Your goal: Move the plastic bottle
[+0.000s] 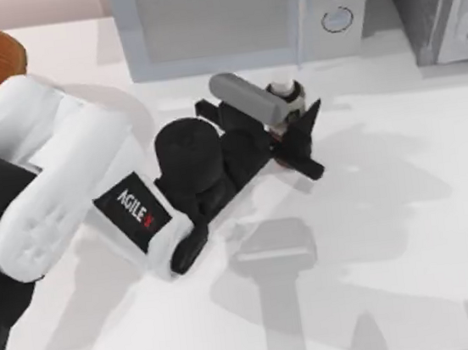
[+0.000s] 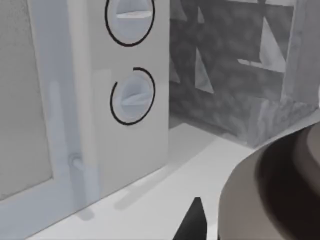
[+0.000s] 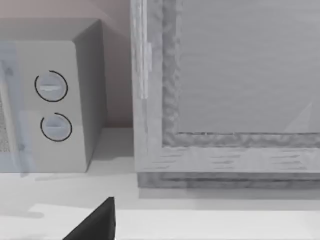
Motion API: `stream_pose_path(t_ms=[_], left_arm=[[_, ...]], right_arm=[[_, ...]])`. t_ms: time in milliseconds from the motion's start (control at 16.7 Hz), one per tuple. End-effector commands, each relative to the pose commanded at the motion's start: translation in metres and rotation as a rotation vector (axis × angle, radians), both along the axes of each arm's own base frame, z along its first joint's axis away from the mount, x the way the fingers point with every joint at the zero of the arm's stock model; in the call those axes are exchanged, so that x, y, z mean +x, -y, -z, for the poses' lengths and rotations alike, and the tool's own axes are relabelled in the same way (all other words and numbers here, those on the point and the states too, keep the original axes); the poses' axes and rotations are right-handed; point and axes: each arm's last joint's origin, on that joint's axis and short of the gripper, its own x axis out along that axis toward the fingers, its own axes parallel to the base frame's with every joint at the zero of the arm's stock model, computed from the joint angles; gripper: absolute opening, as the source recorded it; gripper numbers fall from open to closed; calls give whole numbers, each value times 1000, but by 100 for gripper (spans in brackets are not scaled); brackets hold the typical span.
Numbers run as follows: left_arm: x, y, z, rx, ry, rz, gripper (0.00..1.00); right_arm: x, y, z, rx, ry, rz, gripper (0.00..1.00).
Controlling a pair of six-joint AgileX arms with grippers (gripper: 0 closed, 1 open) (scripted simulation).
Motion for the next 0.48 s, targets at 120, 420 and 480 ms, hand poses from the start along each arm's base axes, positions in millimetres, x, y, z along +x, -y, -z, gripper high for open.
stream_pose_path(t_ms=[120, 420, 480], left_arm=[[10, -54, -3, 6, -12, -8, 0], [-8, -196, -23, -1, -11, 1, 0], [-18, -217, -27, -4, -6, 4, 0]], right_arm=[[0, 0, 0, 0, 0, 0, 100], [0, 0, 0, 0, 0, 0, 100], [0, 0, 0, 0, 0, 0, 100]])
